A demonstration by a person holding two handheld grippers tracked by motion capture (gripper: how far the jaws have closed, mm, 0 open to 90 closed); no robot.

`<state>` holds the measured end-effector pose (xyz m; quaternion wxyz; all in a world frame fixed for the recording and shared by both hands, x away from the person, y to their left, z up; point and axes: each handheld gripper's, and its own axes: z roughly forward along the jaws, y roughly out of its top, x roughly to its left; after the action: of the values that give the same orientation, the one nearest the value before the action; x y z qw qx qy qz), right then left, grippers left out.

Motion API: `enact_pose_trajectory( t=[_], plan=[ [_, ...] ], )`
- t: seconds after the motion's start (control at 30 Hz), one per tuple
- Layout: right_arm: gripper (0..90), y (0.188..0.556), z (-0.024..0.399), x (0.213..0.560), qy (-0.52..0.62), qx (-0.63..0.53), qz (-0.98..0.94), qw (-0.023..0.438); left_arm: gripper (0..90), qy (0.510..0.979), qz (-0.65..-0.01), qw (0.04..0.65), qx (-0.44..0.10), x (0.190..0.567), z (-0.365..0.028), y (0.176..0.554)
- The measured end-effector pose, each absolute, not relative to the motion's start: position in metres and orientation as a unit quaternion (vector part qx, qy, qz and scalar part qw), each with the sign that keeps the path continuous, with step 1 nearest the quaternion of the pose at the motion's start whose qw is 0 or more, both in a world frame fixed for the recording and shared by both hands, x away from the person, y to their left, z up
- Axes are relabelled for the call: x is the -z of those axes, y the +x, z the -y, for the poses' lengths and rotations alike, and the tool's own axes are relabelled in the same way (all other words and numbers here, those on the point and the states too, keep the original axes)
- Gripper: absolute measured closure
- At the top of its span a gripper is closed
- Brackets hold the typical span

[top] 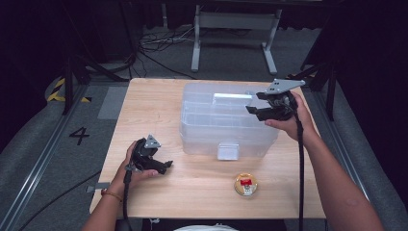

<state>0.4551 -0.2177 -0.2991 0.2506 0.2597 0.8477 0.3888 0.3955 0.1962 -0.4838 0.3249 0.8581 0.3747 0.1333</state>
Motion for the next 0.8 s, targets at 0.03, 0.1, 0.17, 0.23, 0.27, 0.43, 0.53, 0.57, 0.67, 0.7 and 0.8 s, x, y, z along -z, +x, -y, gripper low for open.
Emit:
enact_pose_trajectory(
  t=[0.03,0.1,0.17,0.23,0.27,0.43,0.53,0.57,0.67,0.7,0.8],
  plan=[
    [44.3,0.456,0.216,0.299,0.258,-0.388,-0.849,0.25,0.5,0.858,-0.375,0.325,-0.133,0.484,-0.196,0.395],
    [46.2,0.457,0.214,0.299,0.257,-0.387,-0.85,0.25,0.5,0.858,-0.375,0.325,-0.134,0.484,-0.196,0.395],
    [51.5,0.46,0.21,0.299,0.262,-0.385,-0.85,0.247,0.5,0.857,-0.376,0.325,-0.135,0.484,-0.196,0.395],
    [56.6,0.463,0.207,0.3,0.263,-0.381,-0.85,0.25,0.6,0.856,-0.377,0.325,-0.136,0.484,-0.196,0.395],
    [60.6,0.464,0.206,0.3,0.263,-0.379,-0.851,0.253,0.7,0.857,-0.376,0.324,-0.137,0.484,-0.196,0.395],
    [70.1,0.468,0.202,0.302,0.269,-0.377,-0.846,0.264,1.8,0.857,-0.376,0.325,-0.136,0.483,-0.197,0.394],
    [70.5,0.47,0.202,0.303,0.274,-0.377,-0.844,0.266,4.9,0.858,-0.369,0.332,-0.135,0.482,-0.198,0.391],
    [70.5,0.471,0.201,0.302,0.275,-0.375,-0.844,0.267,10.7,0.858,-0.367,0.334,-0.133,0.481,-0.198,0.39],
    [70.6,0.472,0.2,0.301,0.278,-0.37,-0.847,0.264,16.2,0.855,-0.373,0.333,-0.135,0.48,-0.198,0.388],
    [70.7,0.473,0.2,0.3,0.278,-0.368,-0.848,0.263,18.5,0.854,-0.374,0.336,-0.131,0.479,-0.198,0.387],
    [70.8,0.477,0.201,0.298,0.283,-0.368,-0.849,0.252,24.4,0.853,-0.371,0.341,-0.136,0.475,-0.196,0.387]
  ],
)
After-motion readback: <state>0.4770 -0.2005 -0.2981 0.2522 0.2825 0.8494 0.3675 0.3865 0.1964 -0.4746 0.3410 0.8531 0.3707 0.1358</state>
